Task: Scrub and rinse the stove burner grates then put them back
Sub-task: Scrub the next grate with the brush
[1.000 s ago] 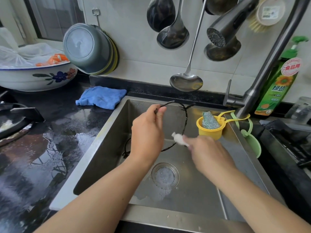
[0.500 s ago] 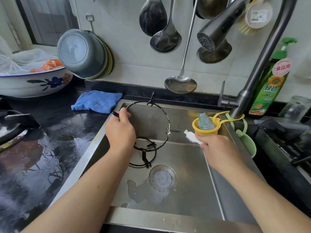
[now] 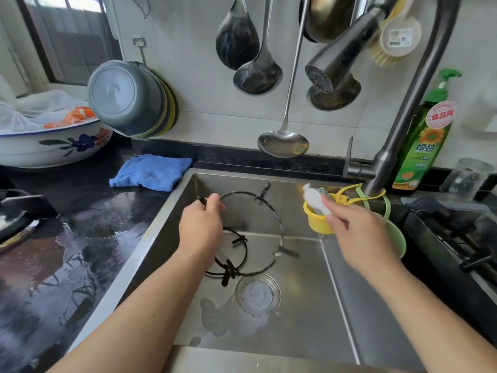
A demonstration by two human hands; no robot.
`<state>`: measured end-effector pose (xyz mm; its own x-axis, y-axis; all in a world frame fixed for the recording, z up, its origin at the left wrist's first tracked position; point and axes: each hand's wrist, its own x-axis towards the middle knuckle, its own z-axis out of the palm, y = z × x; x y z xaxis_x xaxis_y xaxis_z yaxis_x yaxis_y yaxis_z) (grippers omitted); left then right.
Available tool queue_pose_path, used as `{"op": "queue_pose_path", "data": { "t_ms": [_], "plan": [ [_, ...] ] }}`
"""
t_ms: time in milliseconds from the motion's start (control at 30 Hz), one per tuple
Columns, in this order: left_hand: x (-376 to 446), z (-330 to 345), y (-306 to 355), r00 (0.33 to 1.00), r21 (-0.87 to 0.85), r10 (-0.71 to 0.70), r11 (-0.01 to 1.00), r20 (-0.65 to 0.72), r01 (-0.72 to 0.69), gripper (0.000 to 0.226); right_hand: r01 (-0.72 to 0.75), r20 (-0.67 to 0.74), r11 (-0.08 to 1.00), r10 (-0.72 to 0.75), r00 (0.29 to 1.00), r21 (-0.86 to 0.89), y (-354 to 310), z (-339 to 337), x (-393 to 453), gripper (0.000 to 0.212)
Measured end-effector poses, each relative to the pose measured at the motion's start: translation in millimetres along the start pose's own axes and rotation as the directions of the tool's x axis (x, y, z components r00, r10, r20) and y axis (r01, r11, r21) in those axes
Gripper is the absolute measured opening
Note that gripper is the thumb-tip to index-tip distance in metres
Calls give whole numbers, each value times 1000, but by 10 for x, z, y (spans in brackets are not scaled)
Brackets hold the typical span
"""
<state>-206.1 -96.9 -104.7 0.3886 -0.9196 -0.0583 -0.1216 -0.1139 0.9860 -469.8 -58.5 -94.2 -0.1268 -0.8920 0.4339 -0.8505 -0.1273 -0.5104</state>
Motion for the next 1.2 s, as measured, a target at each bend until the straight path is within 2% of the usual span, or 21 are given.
{"op": "queue_pose_path", "data": {
  "t_ms": [100, 200, 267, 367, 400, 533, 633, 733, 800, 933, 1067, 1167, 1200],
  "plan": [
    [-123, 123, -19, 984, 13, -43, 999, 174, 41, 37, 169, 40, 985, -170, 985, 38, -211, 162, -58, 46],
    [-189, 174, -34, 972, 10, -51, 999, 231, 50, 38, 120, 22, 993, -120, 993, -5, -159, 218, 0, 45],
    [-206, 189, -44, 969, -9, -66, 998, 236, 70, 38, 91, 62, 995, -89, 994, -29, -147, 243, -13, 46],
    [-195, 201, -49, 969, -22, -91, 995, 231, 98, 38, 150, 208, 984, -126, 970, -101, -251, 315, -122, 44],
    [-187, 203, -49, 969, -19, -92, 995, 227, 99, 38, 163, 219, 977, -131, 967, -135, -275, 311, -135, 43],
    [-164, 227, -44, 970, -38, -101, 993, 220, 112, 39, 99, 105, 969, -77, 991, -225, -303, 244, -86, 36],
    [-175, 205, -74, 967, -14, -134, 990, 216, 140, 40, 137, 20, 949, -137, 990, -283, -331, 225, -132, 38],
    [-166, 168, -63, 961, -23, -164, 985, 223, 173, 40, 89, -69, 956, -113, 991, -280, -273, 187, -101, 37],
    [-172, 176, -60, 959, -39, -162, 984, 234, 176, 40, 64, -37, 957, -78, 996, -284, -265, 209, -86, 35],
    [-194, 215, -84, 961, -58, -130, 987, 243, 148, 38, 111, 156, 963, -73, 985, -247, -342, 298, -147, 34],
    [-181, 204, -83, 969, -27, -100, 994, 224, 109, 38, -4, 25, 971, 11, 1000, -239, -248, 205, -53, 34],
    [-189, 212, -82, 973, 14, -74, 997, 217, 72, 38, 65, 156, 971, -29, 987, -229, -294, 248, -125, 34],
    [-190, 215, -78, 975, 13, -68, 998, 214, 67, 38, 64, 159, 974, -30, 987, -216, -300, 248, -122, 34]
  ]
}}
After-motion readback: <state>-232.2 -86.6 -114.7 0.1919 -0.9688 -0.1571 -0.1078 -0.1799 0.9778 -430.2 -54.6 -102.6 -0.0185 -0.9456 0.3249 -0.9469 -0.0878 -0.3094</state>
